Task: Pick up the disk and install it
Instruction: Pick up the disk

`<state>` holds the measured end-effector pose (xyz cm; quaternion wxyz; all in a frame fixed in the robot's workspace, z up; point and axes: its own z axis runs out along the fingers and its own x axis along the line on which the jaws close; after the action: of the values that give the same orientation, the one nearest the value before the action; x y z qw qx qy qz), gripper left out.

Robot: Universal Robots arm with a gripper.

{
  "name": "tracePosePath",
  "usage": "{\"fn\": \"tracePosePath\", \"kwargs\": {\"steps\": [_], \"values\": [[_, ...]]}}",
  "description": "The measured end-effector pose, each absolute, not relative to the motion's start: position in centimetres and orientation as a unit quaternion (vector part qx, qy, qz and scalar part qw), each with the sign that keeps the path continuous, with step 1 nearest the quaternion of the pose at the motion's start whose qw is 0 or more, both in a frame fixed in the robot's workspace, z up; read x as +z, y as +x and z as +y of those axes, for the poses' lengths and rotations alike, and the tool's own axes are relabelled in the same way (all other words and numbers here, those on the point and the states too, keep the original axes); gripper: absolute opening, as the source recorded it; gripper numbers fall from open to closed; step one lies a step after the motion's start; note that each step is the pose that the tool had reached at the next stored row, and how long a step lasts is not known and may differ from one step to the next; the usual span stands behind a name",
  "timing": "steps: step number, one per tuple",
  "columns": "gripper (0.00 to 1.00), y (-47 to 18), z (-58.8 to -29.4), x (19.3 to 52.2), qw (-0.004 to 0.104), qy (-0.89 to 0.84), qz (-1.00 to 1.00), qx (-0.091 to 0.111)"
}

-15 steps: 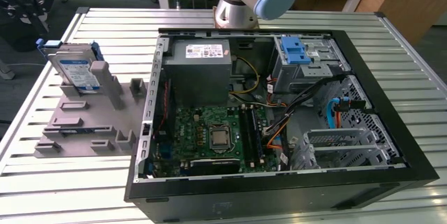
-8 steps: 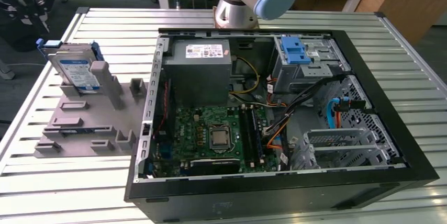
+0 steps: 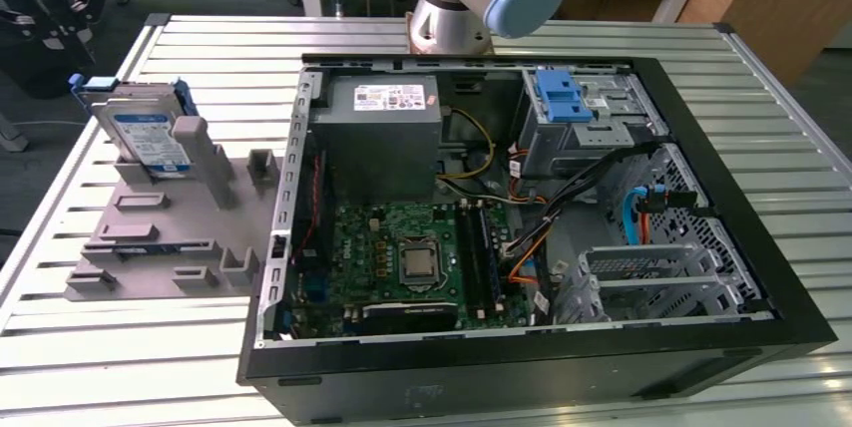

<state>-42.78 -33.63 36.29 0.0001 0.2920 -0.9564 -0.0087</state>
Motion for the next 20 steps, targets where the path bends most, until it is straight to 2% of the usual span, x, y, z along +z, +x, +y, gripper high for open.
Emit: {"fn": "tracePosePath", "kwargs": {"steps": [20], "values": [[0.11, -42.78, -33.63, 35.87, 0.002, 0.460, -0.888, -0.009]]}}
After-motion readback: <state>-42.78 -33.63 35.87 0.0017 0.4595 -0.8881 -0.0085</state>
